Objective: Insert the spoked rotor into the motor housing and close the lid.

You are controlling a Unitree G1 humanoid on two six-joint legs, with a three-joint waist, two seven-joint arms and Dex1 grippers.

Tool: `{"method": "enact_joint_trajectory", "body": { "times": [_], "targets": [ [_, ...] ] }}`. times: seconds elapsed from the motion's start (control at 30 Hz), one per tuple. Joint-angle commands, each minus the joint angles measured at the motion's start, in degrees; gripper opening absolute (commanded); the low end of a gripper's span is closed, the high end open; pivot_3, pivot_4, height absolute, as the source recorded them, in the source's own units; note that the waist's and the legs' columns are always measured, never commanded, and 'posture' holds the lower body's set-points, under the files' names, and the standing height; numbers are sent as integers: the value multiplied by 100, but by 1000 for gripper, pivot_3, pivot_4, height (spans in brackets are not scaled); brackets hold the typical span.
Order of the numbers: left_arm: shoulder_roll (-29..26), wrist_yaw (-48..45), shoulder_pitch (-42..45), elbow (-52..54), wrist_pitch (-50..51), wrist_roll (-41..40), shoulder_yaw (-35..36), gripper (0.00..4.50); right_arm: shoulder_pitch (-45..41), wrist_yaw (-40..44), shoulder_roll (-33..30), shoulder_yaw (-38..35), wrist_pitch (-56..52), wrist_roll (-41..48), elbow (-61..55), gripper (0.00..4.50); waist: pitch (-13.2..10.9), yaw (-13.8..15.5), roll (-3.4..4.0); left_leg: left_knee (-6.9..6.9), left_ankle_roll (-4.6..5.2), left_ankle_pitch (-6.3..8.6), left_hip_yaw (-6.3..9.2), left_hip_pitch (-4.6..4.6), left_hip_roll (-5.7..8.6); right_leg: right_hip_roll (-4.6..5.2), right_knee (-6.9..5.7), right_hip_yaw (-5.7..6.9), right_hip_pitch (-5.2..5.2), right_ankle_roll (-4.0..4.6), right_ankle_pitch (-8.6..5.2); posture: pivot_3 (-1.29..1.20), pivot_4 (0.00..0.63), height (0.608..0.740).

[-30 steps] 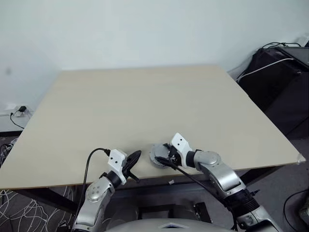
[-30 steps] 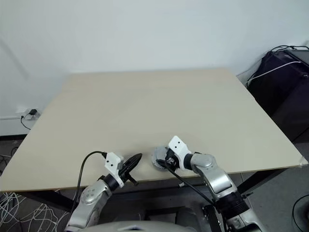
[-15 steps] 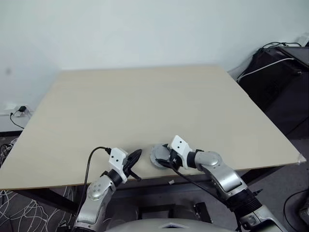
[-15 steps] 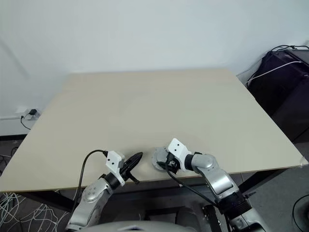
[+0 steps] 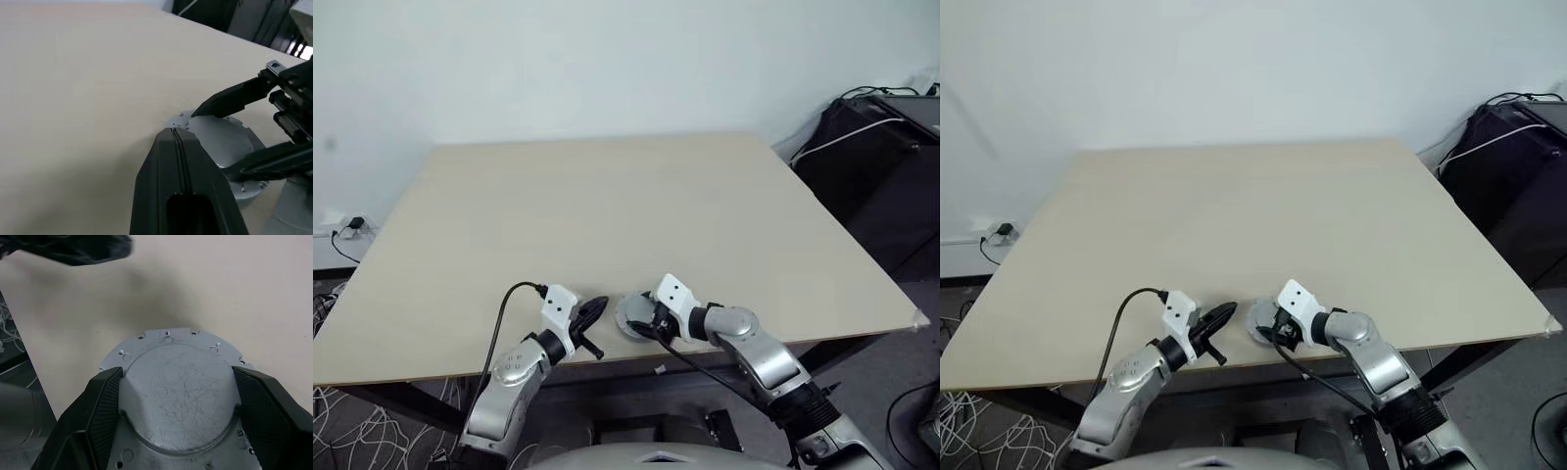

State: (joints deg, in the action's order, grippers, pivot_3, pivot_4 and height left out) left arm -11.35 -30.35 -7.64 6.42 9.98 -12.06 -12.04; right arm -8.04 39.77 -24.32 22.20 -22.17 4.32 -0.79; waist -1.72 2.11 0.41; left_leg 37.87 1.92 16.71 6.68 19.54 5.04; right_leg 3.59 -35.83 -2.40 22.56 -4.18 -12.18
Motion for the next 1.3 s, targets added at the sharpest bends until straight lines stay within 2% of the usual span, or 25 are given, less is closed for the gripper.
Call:
{"method": "enact_joint_trajectory", "body": {
  "times": [0.03, 0.3, 0.63, 0.97, 1.13, 1.3],
  "targets": [
    [86, 2, 490, -122, 414, -183, 105, 0, 27, -174, -19, 75, -327, -301, 290, 3212, 2, 1, -3, 0, 4, -3, 0, 0, 0, 0, 0, 0, 1, -2, 1, 0, 0, 740],
    [318, 117, 1122, -468, 1531, -484, 253, 0, 39, -219, 52, 88, -372, -341, 224, 3212, 4, -37, -7, -1, 11, -10, 2, -1, -1, -4, -1, -1, 1, -3, 2, 0, 0, 740],
    [269, -4, 1522, -431, 2675, -630, 104, 0, -23, -247, 111, 88, -397, -375, 253, 3212, 5, -104, -9, -2, 7, -10, 5, -2, -1, -5, -2, -2, 2, -6, 4, 0, 0, 740],
    [370, 227, 1711, -615, 3240, -371, -202, 0, -105, -252, 132, 88, -396, -376, 279, 3212, 5, -122, -10, -1, -2, -11, 8, -4, -1, -5, -3, -2, -1, -6, 4, 0, 0, 740],
    [490, 472, 1685, -600, 3299, -350, -84, 0, -70, -273, 119, 72, -409, -371, 230, 3212, 7, -122, -11, -1, -11, -6, 9, -6, -1, -5, -3, -3, -2, -6, 4, 0, 0, 740],
    [283, 504, 1575, -460, 3633, -374, -64, 0, -50, -293, 121, 60, -423, -361, 207, 3212, 8, -127, -10, -1, -13, -6, 10, -7, -1, -5, -3, -4, -4, -6, 4, 0, 0, 740]
  ]
}}
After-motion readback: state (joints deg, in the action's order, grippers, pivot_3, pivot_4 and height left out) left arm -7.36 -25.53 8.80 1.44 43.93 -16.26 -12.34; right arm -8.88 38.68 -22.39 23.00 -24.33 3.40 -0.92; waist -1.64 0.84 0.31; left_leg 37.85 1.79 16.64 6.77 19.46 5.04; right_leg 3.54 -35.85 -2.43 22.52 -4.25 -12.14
